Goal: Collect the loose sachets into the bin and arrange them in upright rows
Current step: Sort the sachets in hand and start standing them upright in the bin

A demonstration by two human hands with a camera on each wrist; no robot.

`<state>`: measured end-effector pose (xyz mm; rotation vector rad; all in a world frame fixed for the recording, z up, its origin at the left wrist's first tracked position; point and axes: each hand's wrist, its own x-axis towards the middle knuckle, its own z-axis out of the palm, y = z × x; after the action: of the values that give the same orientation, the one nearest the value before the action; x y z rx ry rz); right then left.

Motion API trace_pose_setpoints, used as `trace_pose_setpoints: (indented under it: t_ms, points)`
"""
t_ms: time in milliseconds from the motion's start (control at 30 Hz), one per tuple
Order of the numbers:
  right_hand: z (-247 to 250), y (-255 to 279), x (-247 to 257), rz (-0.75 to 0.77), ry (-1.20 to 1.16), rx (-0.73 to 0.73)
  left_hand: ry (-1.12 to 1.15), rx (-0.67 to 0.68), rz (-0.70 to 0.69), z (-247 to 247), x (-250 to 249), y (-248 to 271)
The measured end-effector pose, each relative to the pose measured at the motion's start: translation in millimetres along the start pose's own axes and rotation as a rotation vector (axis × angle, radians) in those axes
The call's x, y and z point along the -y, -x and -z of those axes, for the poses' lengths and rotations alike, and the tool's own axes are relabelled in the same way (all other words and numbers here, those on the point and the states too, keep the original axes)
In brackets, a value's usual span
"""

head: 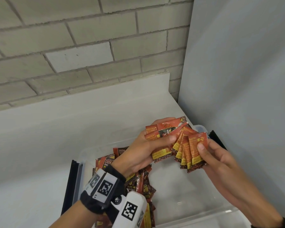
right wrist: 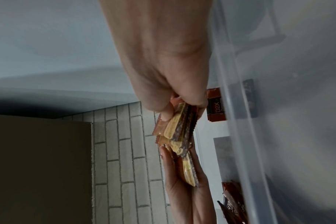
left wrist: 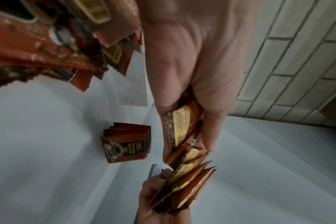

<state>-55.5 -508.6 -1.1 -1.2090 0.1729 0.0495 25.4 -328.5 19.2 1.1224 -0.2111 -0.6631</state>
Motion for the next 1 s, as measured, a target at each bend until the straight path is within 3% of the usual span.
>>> trace_pose_setpoints:
  t_ms: [200,567,767,1000]
  points:
    - [-1,-1,0,0.061,-0.011,-0.049,0.054,-0.067,0.075,2,-5,-1]
    - [-1,0,3,0.091,0.001,-0.081,-0.255,-0.149,0.012,9,-16,4]
    - [-2,-1,1,0.039,0.034,-0.014,-0.309,-0.052,0.080,9,-12,5]
    - [-3,4,2,-0.065,0.127,0.097,-0.292,-0.032,0.184,4,-9,3]
